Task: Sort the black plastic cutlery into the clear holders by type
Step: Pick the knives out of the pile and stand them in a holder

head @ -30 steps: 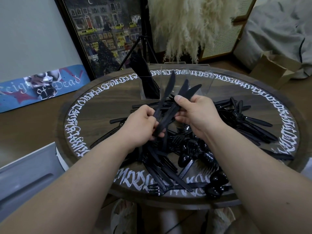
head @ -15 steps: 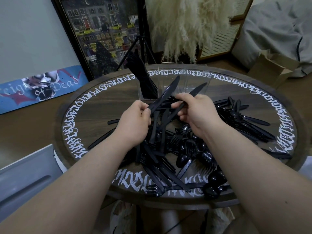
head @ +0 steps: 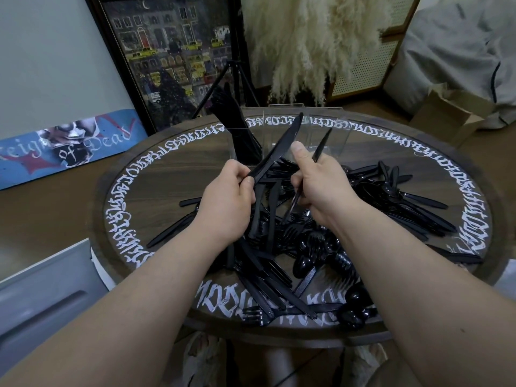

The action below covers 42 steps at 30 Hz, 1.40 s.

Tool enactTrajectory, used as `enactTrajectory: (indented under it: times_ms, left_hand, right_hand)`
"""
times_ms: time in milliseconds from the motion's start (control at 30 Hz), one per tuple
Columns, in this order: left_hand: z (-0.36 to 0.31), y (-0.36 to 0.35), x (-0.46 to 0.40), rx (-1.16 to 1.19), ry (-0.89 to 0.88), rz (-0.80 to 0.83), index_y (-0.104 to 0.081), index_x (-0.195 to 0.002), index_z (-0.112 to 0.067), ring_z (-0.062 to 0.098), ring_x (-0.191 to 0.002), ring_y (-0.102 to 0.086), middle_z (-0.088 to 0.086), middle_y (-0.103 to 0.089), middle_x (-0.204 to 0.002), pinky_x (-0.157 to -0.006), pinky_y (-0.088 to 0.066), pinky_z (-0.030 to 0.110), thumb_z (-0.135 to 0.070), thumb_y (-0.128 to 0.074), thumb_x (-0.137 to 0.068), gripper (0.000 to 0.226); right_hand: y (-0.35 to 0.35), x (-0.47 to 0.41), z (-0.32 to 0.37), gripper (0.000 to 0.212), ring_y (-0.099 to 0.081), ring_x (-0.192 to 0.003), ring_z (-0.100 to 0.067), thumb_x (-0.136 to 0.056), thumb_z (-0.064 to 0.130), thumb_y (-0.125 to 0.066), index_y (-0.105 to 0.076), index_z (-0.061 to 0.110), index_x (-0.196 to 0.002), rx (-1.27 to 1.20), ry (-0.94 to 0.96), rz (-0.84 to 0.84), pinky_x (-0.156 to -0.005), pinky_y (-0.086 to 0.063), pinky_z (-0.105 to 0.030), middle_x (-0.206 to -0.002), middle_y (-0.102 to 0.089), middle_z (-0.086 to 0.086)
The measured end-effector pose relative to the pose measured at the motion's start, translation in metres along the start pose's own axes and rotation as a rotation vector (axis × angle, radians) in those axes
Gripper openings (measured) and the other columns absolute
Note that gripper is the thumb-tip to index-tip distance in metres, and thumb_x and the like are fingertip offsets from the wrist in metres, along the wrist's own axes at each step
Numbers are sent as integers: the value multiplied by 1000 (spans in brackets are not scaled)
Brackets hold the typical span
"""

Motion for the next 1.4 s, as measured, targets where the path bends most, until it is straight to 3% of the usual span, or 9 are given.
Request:
enactTrajectory:
  times_ms: [267,500,633,767,900,1033,1167,1300,1400]
  left_hand:
    - [-10,-6,7,-32,-2,35,-46,-93,-22,10,-61,-54,-5,-62,-73,-60,-46,29,-20,-42,-100,8]
    - [-2,-3,6,33,101,11,-45,-94,-21,4,-56,-54,-1,-63,-75,-58,-42,24,-18,-37,-100,11]
    - [7,-1,5,97,167,10,-54,-94,-20,11,-59,-49,-4,-58,-69,-59,-39,28,-19,-36,-100,19]
    - [-7,-7,7,59,78,58,-49,-72,-17,14,-62,-45,-5,-51,-65,-60,-37,30,-30,-37,-101,34]
    - [-16,-12,7,-29,15,129,-50,-78,-25,5,-62,-47,-8,-52,-66,-58,-36,22,-34,-41,-100,25]
    - [-13,-16,7,-74,14,165,-52,-81,-21,11,-61,-46,-7,-52,-65,-60,-35,30,-30,-40,-100,24]
    - [-17,-18,8,-181,6,165,-45,-83,-16,25,-74,-52,-2,-53,-71,-71,-43,39,-29,-36,-101,24]
    - [-20,-21,11,-96,6,169,-45,-84,-15,31,-73,-54,4,-59,-72,-75,-48,50,-30,-35,-100,24]
    - [-28,-23,15,-70,-27,184,-46,-87,-13,33,-78,-54,2,-55,-71,-77,-47,49,-34,-34,-100,27]
  right_hand:
    - [-9,-7,-9,30,-39,-47,-11,-97,43,-47,-47,17,-83,62,42,-20,-43,-32,-24,-60,-47,-1]
    - [0,-7,-4,32,-56,-61,-20,-99,27,-45,-53,17,-70,-94,52,-135,-61,-49,-36,-63,-59,0]
    - [0,-8,-1,31,-55,-56,-17,-100,27,-44,-52,17,-72,-162,65,-114,-54,-45,-28,-60,-58,1]
    - [-6,-5,1,29,-40,-36,-6,-101,23,-43,-48,14,-73,-264,65,-65,-36,-30,-19,-55,-52,0]
    - [-3,-6,2,30,-35,-40,-9,-100,25,-46,-51,12,-74,-234,76,-58,-39,-28,-21,-56,-51,-1]
    - [-1,-6,-1,30,-38,-41,-10,-99,28,-47,-53,14,-73,-150,74,-56,-39,-32,-21,-59,-52,-3]
    - [-7,-6,-5,33,-43,-42,-11,-99,32,-48,-52,12,-72,-87,71,-34,-39,-36,-23,-59,-54,-4]
    - [-5,-7,-8,28,-47,-44,-13,-95,39,-53,-49,12,-88,-69,73,-79,-41,-39,-24,-64,-55,-7]
    - [-2,-9,-9,29,-49,-44,-14,-92,43,-56,-48,17,-84,-52,76,-121,-43,-40,-26,-64,-55,-5]
Point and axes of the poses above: each hand's wrist, its own x-axis away from the middle knuckle, its own y-axis out of the back of the hand, z = x × y, the point moved 9 cm from there along -x, towards the middle knuckle
